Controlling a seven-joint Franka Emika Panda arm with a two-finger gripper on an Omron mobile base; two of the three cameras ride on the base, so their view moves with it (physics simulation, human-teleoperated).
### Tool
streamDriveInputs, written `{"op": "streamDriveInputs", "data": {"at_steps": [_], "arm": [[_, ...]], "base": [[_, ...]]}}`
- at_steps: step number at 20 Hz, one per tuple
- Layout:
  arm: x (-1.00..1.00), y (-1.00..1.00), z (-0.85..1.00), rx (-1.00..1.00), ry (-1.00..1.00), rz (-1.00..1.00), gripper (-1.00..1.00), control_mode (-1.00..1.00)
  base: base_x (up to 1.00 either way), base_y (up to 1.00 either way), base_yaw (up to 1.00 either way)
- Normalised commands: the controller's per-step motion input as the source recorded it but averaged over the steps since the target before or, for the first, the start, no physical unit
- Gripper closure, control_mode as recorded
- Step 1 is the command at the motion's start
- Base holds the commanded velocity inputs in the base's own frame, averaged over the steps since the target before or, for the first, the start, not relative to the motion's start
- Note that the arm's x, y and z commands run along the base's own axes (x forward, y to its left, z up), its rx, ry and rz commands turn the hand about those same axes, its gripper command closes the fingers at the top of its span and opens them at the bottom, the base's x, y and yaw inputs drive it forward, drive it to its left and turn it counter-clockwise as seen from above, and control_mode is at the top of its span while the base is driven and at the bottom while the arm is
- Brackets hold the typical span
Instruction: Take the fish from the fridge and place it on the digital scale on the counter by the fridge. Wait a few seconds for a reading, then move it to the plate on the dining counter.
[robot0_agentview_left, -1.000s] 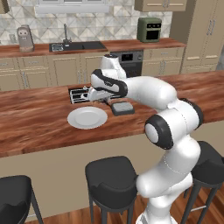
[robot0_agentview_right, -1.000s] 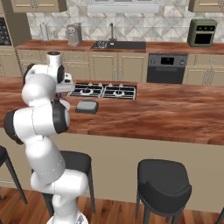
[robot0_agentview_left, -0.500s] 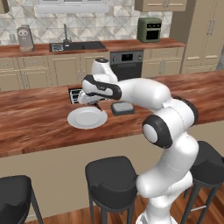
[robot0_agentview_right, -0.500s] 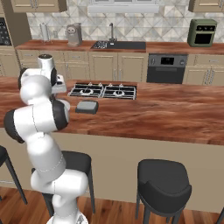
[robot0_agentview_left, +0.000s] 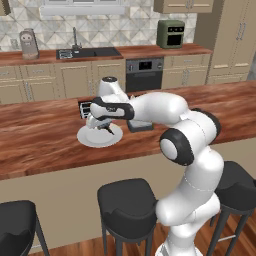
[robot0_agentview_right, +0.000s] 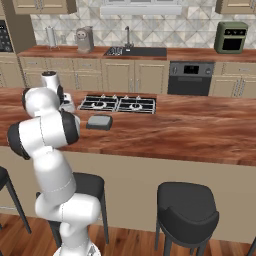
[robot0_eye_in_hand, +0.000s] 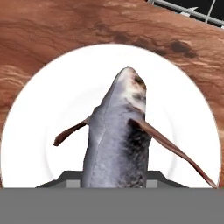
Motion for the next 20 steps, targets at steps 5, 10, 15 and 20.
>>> {"op": "streamDriveInputs", "data": {"at_steps": [5,10,15,20], "arm": [[0.0,0.07,-0.36,0.0,0.0,0.0,1.0,-1.0],[0.0,0.01,-0.06,0.0,0.0,0.0,1.0,-1.0],[0.0,0.0,0.0,0.0,0.0,0.0,-1.0,-1.0],[0.0,0.0,0.0,0.0,0.0,0.0,-1.0,-1.0]], "base": [[0.0,0.0,0.0],[0.0,0.0,0.0],[0.0,0.0,0.0],[0.0,0.0,0.0]]}}
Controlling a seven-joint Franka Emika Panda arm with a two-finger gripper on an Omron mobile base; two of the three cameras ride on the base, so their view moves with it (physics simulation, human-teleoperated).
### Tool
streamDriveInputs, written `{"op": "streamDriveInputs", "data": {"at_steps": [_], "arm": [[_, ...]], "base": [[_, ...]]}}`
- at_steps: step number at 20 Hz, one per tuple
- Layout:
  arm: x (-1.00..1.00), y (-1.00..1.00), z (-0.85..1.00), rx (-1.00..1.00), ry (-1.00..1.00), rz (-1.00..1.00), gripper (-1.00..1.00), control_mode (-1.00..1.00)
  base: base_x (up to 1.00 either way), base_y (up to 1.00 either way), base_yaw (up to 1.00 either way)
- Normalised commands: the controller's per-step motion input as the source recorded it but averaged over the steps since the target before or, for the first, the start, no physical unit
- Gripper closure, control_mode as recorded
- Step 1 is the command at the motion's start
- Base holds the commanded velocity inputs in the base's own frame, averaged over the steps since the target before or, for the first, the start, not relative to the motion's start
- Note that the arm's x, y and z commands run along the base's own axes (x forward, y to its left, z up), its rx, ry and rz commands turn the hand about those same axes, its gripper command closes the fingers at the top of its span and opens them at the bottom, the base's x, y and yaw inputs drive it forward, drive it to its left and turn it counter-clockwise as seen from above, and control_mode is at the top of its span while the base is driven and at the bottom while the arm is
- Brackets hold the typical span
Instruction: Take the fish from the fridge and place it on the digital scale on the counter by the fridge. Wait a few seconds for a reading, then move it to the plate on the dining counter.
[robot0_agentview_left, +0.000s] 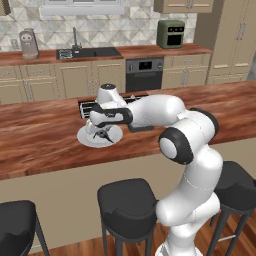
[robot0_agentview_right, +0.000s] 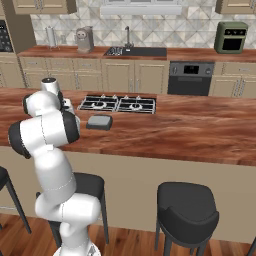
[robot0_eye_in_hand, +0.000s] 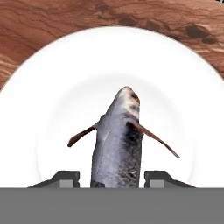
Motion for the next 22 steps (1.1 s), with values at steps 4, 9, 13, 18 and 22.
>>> {"op": "streamDriveInputs", "data": {"at_steps": [4,9,13,18,22], "arm": [[0.0,0.0,0.0,0.0,0.0,0.0,-1.0,-1.0],[0.0,0.0,0.04,0.0,0.0,0.0,-1.0,-1.0],[-0.27,-0.01,0.39,0.0,0.0,0.0,-1.0,-1.0],[-0.58,-0.18,0.76,0.01,-0.01,0.0,-1.0,-1.0],[-0.57,-0.44,0.65,0.0,0.0,0.0,-1.0,-1.0]], "base": [[0.0,0.0,0.0],[0.0,0.0,0.0],[0.0,0.0,0.0],[0.0,0.0,0.0],[0.0,0.0,0.0]]}}
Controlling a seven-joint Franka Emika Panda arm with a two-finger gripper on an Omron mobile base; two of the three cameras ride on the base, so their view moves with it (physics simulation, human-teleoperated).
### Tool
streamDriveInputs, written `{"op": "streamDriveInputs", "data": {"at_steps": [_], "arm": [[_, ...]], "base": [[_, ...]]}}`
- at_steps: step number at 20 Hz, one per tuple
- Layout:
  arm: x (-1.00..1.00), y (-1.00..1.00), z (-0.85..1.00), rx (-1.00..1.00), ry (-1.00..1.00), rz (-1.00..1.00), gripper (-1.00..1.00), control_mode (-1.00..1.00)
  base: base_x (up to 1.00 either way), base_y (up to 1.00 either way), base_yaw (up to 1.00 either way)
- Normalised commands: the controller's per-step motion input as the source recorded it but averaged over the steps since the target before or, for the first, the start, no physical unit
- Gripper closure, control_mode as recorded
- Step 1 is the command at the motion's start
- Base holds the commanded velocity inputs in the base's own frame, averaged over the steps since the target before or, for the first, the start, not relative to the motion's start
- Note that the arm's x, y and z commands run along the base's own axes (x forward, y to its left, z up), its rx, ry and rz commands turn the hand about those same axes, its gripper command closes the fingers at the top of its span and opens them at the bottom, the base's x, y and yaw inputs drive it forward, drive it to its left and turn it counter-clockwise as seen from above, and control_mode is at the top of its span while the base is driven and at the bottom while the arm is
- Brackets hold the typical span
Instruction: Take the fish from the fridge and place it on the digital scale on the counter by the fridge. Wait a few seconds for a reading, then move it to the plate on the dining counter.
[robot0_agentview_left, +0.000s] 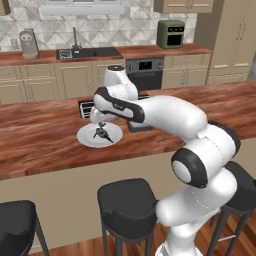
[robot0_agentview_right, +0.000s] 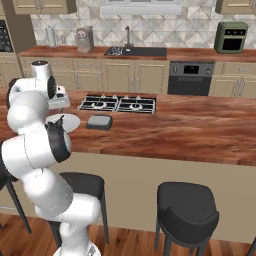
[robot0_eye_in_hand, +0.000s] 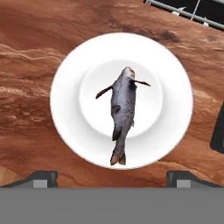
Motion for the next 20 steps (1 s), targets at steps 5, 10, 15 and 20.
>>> {"op": "streamDriveInputs", "data": {"at_steps": [5,10,15,20], "arm": [[-0.39,-0.71,0.43,0.0,0.0,0.0,-1.0,-1.0],[-0.42,-0.84,0.22,0.0,0.0,0.0,-1.0,-1.0],[-0.36,-0.92,0.09,0.0,0.0,-0.03,-1.0,-1.0],[-0.58,-0.84,0.07,0.0,0.0,-0.02,-1.0,-1.0]], "base": [[0.0,0.0,0.0],[0.0,0.0,0.0],[0.0,0.0,0.0],[0.0,0.0,0.0]]}}
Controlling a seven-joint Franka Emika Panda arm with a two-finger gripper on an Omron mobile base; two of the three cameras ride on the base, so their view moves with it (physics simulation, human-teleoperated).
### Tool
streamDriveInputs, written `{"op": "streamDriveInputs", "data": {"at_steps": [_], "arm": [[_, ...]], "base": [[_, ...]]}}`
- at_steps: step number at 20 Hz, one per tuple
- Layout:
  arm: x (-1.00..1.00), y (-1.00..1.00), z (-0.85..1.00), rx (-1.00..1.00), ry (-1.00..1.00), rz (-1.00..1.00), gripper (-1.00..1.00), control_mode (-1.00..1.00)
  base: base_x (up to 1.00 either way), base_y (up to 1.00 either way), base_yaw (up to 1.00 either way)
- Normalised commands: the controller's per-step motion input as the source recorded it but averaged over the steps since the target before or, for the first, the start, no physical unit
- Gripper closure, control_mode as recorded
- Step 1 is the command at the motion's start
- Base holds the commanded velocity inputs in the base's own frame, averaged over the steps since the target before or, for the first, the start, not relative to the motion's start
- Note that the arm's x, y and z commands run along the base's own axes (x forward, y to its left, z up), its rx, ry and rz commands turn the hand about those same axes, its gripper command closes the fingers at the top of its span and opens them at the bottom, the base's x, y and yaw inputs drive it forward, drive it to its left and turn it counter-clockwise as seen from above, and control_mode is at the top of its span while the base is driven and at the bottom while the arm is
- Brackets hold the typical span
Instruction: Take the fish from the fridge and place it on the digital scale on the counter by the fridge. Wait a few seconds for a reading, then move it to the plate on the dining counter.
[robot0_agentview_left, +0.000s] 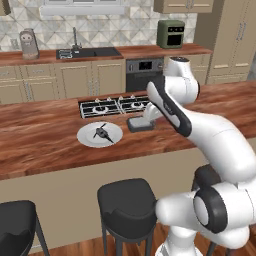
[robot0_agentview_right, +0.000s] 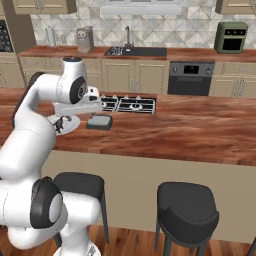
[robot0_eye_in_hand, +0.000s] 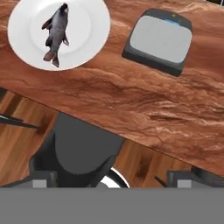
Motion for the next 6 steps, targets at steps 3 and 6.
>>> {"op": "streamDriveInputs", "data": {"at_steps": [3,6], "arm": [[-0.85,-0.75,0.2,0.0,0.0,0.0,-1.0,-1.0],[-0.71,-0.52,0.23,0.0,0.01,0.0,-1.0,-1.0]], "base": [[0.0,0.0,0.0],[0.0,0.0,0.0]]}}
